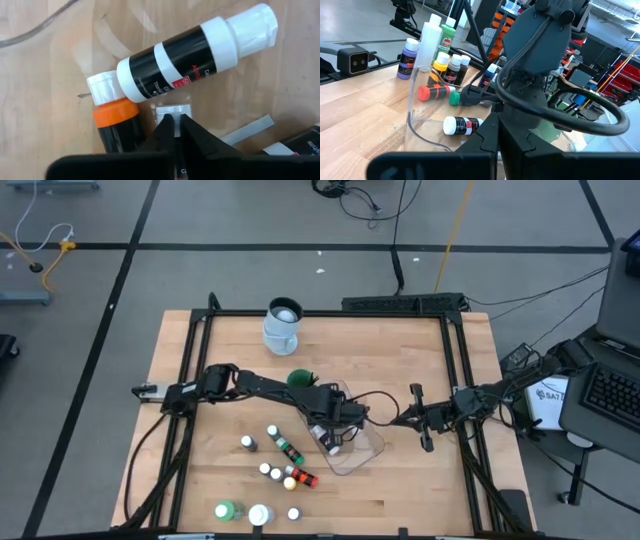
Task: Pick & Place Paint Supplies
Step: Adjust the small black paint bottle in the transparent bin
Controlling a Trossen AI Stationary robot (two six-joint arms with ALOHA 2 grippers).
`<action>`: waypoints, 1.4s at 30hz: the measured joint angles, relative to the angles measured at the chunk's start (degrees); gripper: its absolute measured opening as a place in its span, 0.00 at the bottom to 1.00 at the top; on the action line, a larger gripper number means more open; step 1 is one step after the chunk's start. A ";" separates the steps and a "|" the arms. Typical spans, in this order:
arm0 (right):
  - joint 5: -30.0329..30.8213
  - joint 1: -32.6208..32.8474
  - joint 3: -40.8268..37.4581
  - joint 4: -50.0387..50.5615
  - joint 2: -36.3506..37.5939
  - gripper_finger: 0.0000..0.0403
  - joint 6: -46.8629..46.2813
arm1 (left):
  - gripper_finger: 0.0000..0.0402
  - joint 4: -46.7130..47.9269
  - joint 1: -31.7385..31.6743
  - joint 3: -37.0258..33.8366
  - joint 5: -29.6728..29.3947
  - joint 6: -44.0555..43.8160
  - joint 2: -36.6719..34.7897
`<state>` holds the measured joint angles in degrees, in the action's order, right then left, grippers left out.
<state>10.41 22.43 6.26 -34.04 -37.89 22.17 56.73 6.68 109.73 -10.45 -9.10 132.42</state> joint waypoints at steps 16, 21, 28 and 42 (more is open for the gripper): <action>0.00 -0.01 0.00 0.04 0.00 0.00 -0.02 | 0.38 7.43 -0.07 3.39 2.07 0.38 0.04; 0.02 -0.02 0.00 0.06 -0.01 0.00 -0.01 | 0.49 9.75 -0.28 3.41 1.94 -1.14 0.02; 0.00 -0.02 0.00 0.03 0.00 0.00 -0.02 | 0.54 13.09 -0.24 3.25 2.74 -1.80 -0.07; 0.00 0.00 0.00 0.04 0.00 0.00 0.00 | 0.27 6.77 -1.66 -1.16 4.37 -0.46 -0.66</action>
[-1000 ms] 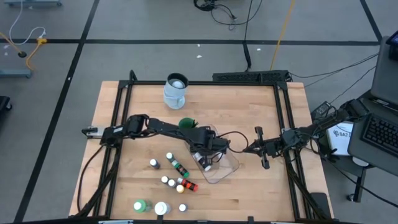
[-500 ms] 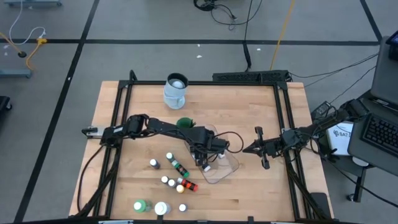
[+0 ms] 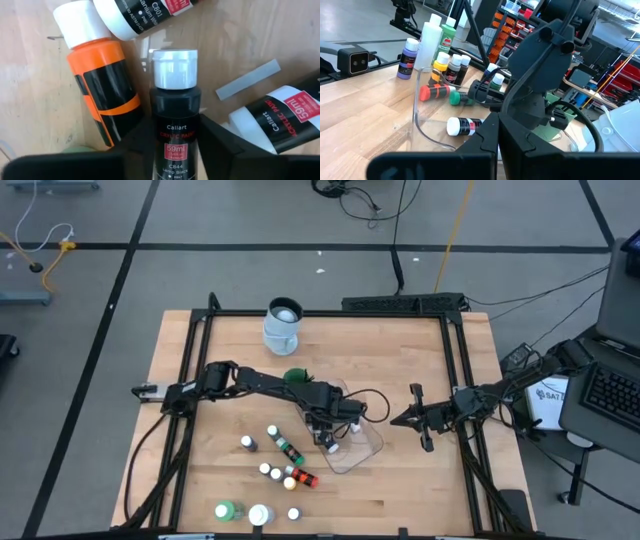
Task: Pick & Place Paint Supplies
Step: Adjust the small black paint bottle in the transparent bin
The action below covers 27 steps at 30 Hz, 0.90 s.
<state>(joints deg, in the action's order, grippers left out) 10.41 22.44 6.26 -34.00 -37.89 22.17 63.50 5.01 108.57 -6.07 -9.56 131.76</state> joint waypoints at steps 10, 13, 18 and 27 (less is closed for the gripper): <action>0.00 0.00 0.00 -0.09 0.00 0.00 0.00 | 0.14 -0.41 0.85 1.58 -2.15 0.91 0.35; 0.01 0.00 0.00 -0.35 0.00 0.00 0.00 | 0.14 -0.43 1.39 2.63 -3.76 1.34 0.62; -0.02 0.00 0.00 -0.55 0.00 0.00 0.00 | 0.14 0.67 2.27 5.36 -5.63 1.57 0.66; 0.02 0.00 -0.02 -0.59 -0.02 0.01 0.00 | 0.14 2.34 5.26 8.08 -10.55 1.49 -4.85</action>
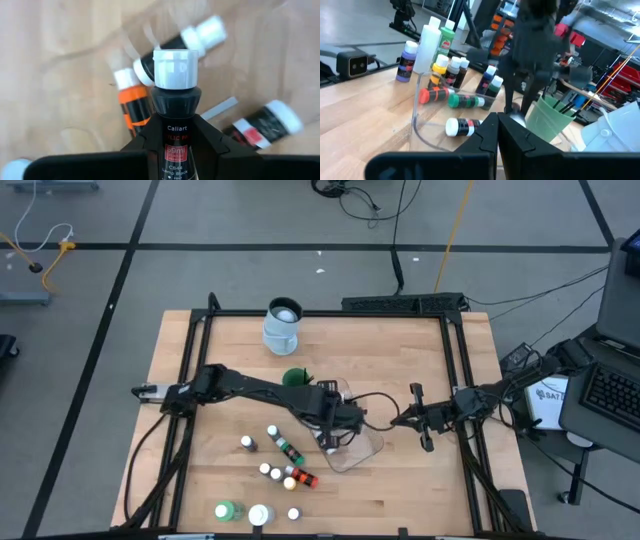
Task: Pick & Place Paint Supplies
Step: Adjust the small black paint bottle in the transparent bin
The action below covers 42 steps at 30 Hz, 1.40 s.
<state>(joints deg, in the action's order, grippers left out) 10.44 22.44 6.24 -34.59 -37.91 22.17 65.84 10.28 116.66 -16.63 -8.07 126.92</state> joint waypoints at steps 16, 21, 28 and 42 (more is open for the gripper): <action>-0.20 0.00 0.00 -1.44 -0.04 0.01 -0.46 | 0.14 -38.71 7.18 -28.62 -6.51 7.66 -21.68; -0.20 0.00 0.00 -1.87 -0.30 0.01 -0.47 | 0.14 -68.44 6.98 -52.62 -6.53 10.23 -31.29; -0.22 0.00 0.00 -4.51 -1.51 0.01 -0.50 | 0.14 -104.52 5.69 -72.52 -7.29 8.97 -35.03; -7.83 -5.21 2.24 -24.39 -15.86 0.08 -0.66 | 0.14 -106.46 5.81 -73.28 -3.02 9.69 -34.25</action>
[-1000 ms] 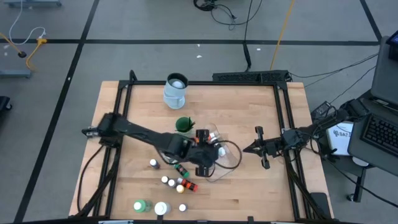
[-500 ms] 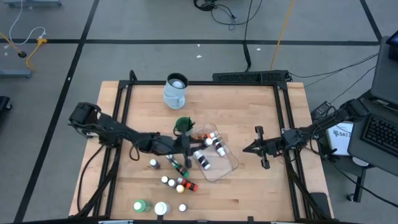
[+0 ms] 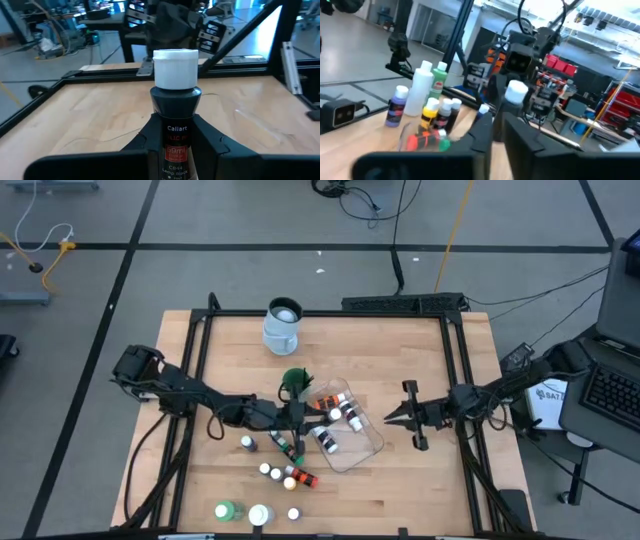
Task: Pick & Place Paint Supplies
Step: Adjust the small black paint bottle in the transparent bin
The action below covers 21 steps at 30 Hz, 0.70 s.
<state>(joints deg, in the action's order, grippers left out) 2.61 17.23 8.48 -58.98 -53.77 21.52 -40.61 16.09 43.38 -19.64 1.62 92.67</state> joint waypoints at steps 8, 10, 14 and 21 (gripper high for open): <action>-9.77 -6.16 17.57 12.04 -14.52 0.39 0.13 | 0.14 -0.37 -0.10 0.00 2.72 2.55 0.01; -11.94 -7.41 20.68 10.55 -18.14 0.45 0.20 | 0.14 -0.55 0.07 0.00 2.97 2.66 0.01; -12.31 -9.16 23.02 6.23 -23.35 0.54 0.45 | 0.14 -0.46 0.75 0.00 2.89 4.35 0.01; -24.08 -14.72 23.20 -8.54 -29.49 0.57 -8.82 | 0.14 -0.20 0.76 0.00 2.89 4.99 0.01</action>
<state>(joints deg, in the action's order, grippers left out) -21.47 2.51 31.68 -67.52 -83.26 12.70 -40.81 16.84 43.38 -16.75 6.61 92.68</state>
